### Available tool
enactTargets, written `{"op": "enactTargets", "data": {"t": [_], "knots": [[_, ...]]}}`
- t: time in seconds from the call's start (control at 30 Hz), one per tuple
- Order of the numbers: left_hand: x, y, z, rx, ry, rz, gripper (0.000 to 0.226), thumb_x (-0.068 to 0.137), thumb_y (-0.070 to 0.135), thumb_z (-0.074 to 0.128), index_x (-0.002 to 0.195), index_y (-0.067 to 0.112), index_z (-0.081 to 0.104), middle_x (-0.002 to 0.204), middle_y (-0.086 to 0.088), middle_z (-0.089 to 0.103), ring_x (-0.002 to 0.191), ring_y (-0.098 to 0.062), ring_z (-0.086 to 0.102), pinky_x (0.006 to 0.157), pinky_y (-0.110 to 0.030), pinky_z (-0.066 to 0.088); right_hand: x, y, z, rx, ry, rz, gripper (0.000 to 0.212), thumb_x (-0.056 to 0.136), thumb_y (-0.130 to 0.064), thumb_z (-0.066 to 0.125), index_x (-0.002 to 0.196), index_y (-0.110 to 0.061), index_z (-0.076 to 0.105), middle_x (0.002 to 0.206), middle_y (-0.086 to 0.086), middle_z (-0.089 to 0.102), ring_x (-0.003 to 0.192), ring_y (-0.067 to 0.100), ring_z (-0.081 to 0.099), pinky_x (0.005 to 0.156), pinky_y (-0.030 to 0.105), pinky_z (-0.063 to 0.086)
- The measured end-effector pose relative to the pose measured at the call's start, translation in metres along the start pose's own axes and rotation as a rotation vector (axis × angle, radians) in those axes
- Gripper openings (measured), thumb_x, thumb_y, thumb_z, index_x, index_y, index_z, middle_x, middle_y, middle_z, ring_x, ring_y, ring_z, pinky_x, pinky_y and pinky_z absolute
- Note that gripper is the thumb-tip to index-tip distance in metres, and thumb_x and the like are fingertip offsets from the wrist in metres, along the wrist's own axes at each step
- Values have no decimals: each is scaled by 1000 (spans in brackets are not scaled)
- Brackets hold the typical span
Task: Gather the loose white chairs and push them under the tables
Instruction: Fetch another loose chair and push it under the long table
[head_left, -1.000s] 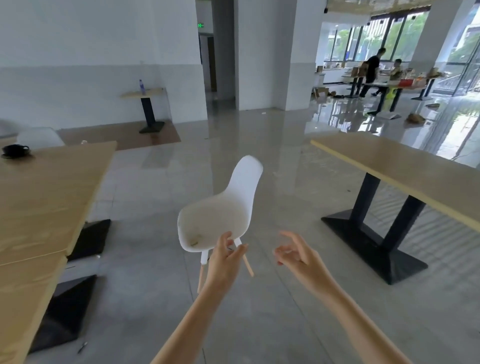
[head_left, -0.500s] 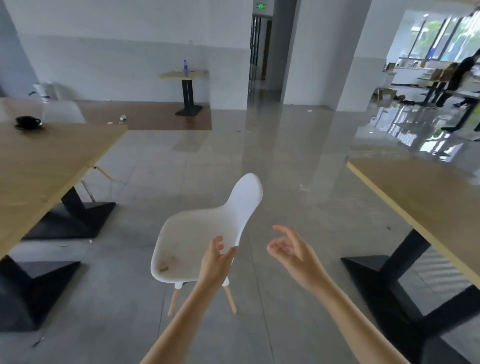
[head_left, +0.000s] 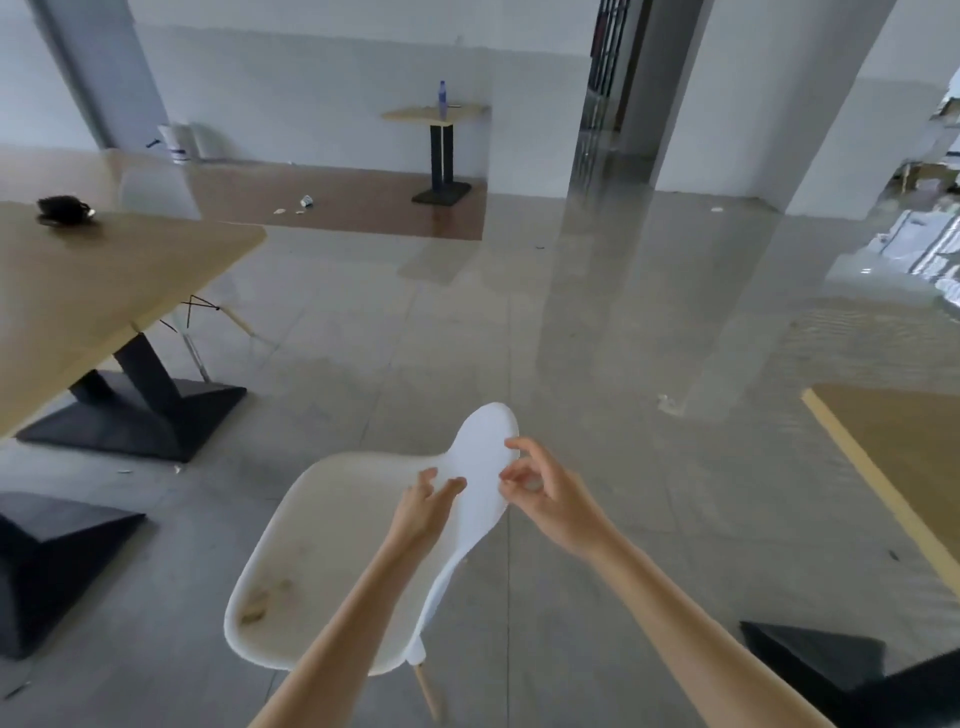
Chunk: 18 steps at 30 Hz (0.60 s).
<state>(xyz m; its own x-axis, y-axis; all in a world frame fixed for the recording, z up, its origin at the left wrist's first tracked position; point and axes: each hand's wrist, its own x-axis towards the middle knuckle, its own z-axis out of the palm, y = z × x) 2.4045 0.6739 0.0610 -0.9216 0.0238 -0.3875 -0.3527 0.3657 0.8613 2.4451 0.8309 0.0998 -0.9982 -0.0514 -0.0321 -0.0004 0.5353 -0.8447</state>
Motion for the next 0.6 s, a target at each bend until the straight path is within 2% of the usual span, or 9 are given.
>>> {"op": "enactTargets", "data": {"t": [0.17,0.33,0.5,0.6], "knots": [[43,23,19,-49,67,-57,46,97,26,47,139,12,36,141,-17,46,130,-29,43,111,-40,32,82,26,-29,-23,-110,-25,41,90,-17,58,128,-19,43,102,-3,60,91,11,57,86,24,41],[77,31,41,-116,159,-122,39,99,22,42,137,13,40,137,-12,53,126,-27,48,108,-38,33,151,54,-35,-54,-307,-84,42,91,-15,57,130,-19,43,109,5,61,100,16,59,90,29,43],[92,45,72,-210,345,-220,37,99,26,42,134,16,45,137,-9,52,124,-25,48,105,-35,34,210,72,-48,-99,-520,-184,45,90,-10,58,132,-13,43,109,10,65,102,22,60,85,24,40],[92,51,90,-235,457,-293,38,98,23,44,134,12,45,138,-12,50,125,-26,47,106,-35,34,232,82,-56,-131,-639,-255,44,88,-5,58,130,-12,45,104,8,65,101,24,60,85,27,42]]}}
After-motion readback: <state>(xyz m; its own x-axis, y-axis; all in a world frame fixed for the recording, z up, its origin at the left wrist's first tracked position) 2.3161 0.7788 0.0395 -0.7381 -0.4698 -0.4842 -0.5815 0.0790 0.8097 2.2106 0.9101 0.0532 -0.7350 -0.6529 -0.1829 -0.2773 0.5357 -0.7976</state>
